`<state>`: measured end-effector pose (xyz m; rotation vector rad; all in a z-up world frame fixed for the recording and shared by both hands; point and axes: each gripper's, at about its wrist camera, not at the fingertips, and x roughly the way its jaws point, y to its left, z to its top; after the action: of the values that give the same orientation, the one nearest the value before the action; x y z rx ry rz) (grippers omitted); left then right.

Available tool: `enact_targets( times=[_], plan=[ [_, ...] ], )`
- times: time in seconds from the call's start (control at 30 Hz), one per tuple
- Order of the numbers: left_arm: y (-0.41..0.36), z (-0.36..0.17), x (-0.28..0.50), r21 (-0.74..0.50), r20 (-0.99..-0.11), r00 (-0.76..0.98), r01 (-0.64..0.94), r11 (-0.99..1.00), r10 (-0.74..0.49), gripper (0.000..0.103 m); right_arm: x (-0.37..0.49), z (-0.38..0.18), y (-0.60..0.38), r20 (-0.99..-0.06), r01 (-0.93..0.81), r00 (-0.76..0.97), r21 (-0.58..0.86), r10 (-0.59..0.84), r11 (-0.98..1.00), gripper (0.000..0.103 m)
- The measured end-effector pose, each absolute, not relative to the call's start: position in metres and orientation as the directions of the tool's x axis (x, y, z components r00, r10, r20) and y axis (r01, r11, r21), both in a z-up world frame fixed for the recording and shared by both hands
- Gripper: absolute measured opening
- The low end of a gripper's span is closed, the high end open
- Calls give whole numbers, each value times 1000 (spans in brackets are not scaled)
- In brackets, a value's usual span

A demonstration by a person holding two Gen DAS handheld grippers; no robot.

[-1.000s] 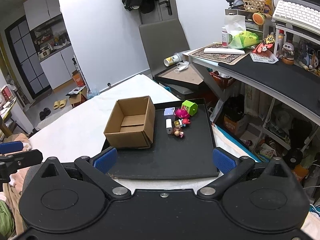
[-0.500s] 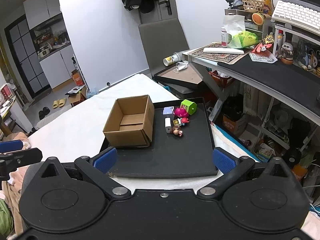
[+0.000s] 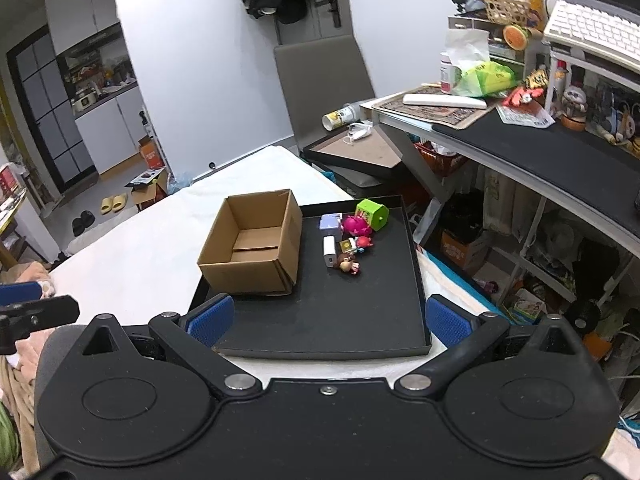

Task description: Organize rigid objects

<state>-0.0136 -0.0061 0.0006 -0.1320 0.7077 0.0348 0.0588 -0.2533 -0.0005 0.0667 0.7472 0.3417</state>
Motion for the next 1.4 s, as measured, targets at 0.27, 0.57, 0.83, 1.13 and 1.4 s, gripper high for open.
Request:
enact_targets(
  times=[0.27,0.57,0.83,1.13,1.4],
  plan=[
    [-4,-5,-1,-111,-665,747,-81,991,-14,102,72,-9,-256,-661,-285,667,201,344,937,103],
    [1,-19,21,-116,-693,721,-92,989,-14,102,90,-23,-250,-678,-300,648,192,347,934,103],
    [14,-37,47,-133,-715,699,-102,986,-23,102,116,-40,-248,-689,-291,628,223,362,930,103],
    [32,-52,79,-158,-732,681,-142,977,-20,102,153,-58,-244,-701,-276,617,232,357,933,103],
    [48,-70,111,-167,-752,659,-182,969,-6,101,189,-76,-240,-720,-239,602,249,344,939,103]
  ],
)
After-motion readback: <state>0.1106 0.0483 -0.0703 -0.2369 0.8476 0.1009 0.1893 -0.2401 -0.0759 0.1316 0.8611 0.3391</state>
